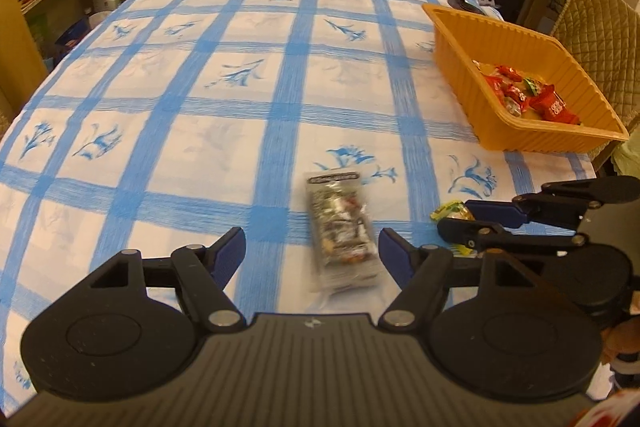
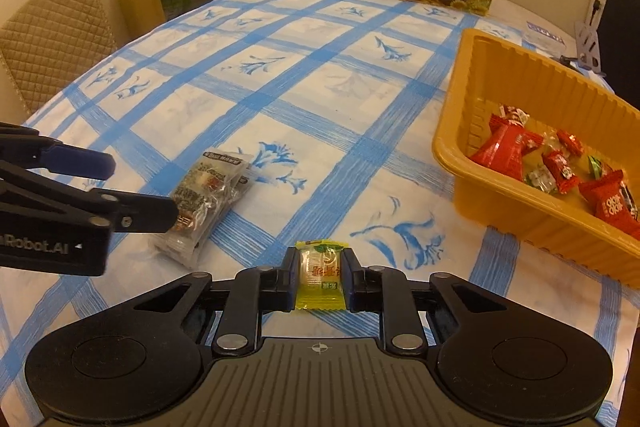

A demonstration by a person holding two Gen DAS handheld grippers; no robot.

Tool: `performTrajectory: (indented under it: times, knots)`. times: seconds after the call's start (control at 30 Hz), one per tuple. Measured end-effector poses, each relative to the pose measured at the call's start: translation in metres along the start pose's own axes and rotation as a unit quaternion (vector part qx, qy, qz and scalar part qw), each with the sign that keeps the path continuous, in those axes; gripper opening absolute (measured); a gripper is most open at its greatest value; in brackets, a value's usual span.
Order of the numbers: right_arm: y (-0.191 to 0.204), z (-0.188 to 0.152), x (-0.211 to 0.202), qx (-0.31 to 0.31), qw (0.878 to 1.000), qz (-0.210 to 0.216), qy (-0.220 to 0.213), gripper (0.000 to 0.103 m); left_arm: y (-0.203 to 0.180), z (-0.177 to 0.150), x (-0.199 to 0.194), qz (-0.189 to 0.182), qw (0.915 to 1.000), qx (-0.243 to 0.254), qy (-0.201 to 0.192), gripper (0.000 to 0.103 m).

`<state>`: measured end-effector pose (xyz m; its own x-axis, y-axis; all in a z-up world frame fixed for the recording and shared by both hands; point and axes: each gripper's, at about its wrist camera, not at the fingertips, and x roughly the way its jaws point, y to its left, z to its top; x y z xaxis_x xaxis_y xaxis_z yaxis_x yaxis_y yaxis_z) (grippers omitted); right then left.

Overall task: Organize snacks
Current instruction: 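Grasp the yellow candy with the right tool while the left tool grasps the clear dark-snack packet, then carry both items over the orange tray and open both tools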

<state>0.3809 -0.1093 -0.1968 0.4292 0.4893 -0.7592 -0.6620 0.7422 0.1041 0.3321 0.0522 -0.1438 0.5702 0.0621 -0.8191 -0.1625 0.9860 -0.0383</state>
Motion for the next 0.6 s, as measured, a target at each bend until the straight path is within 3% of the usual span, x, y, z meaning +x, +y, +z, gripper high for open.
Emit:
performTrajectory:
  times: [0.5,0.6]
  knots:
    - [-0.044,-0.008,-0.036,0.077,0.997,-0.006,-0.014,0.022,-0.019,0.013,0.034,-0.002,0.9995,0.016,0.028,0.051]
    - [-0.049,-0.011,-0.042,0.085,0.996,-0.008,-0.015,0.022,-0.02,0.014,0.037,0.001,0.9993,0.017,0.033,0.042]
